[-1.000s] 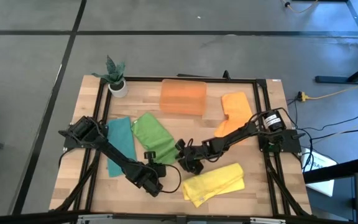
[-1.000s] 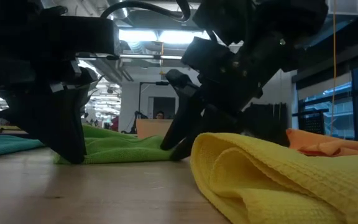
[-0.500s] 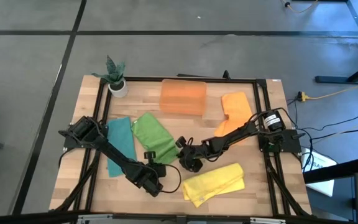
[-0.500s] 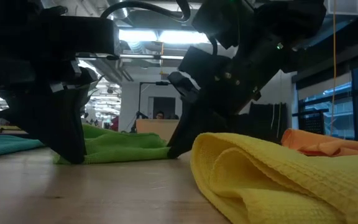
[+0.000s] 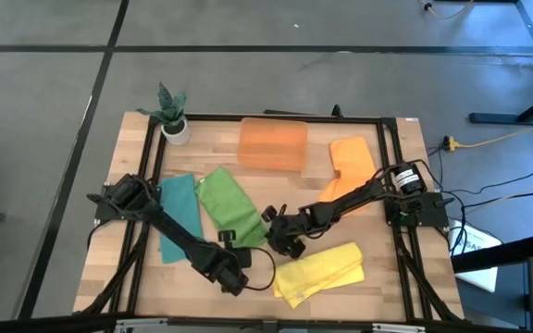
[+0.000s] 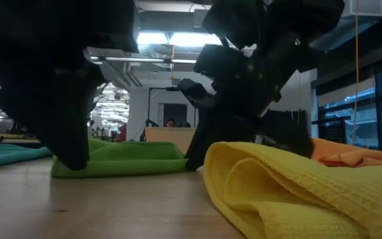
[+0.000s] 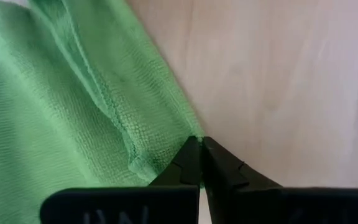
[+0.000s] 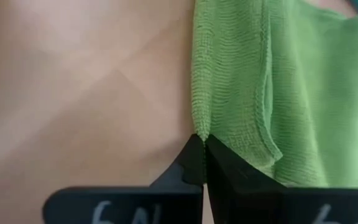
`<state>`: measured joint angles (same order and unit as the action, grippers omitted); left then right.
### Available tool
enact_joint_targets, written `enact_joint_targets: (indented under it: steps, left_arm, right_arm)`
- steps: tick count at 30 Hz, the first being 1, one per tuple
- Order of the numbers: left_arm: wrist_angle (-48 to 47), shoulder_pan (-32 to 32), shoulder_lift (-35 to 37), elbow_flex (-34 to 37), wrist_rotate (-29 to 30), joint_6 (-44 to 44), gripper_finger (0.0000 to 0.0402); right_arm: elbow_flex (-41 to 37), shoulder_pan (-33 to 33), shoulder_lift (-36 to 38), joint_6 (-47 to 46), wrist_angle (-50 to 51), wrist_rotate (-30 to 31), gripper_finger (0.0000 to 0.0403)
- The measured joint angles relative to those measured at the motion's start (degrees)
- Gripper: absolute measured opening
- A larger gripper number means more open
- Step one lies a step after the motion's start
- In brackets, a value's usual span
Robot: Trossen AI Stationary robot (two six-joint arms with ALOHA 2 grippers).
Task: Roll microfiber towels into tight, uniform cylinder then place into a basket
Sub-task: Roll the green microfiber cloth
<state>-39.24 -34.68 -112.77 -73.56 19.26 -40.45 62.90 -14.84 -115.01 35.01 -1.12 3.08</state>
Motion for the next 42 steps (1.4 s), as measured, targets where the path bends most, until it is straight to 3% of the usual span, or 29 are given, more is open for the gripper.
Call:
enact_joint_targets:
  steps: [7, 21, 29, 42]
  left_arm:
    - [-0.08, 0.46, 0.10, -1.79, -2.66, -1.14, 0.0000]
    - [-3.11, 2.52, 0.27, -2.08, -4.21, -7.01, 0.0000]
    - [-4.26, 3.83, 0.33, -2.08, -4.01, -5.59, 0.0000]
    - [-4.26, 4.56, 0.39, -2.10, -3.25, -5.53, 0.0000]
  right_arm:
    - [5.78, 0.01, 0.29, -6.64, 11.95, -12.59, 0.0002]
    - [10.35, 6.51, 0.36, -22.68, 16.72, -28.52, 0.0002]
    - [10.35, 10.47, 0.36, -31.40, 15.45, -27.87, 0.0005]
    - [10.41, 13.80, -0.80, -34.76, 14.66, -26.22, 0.0003]
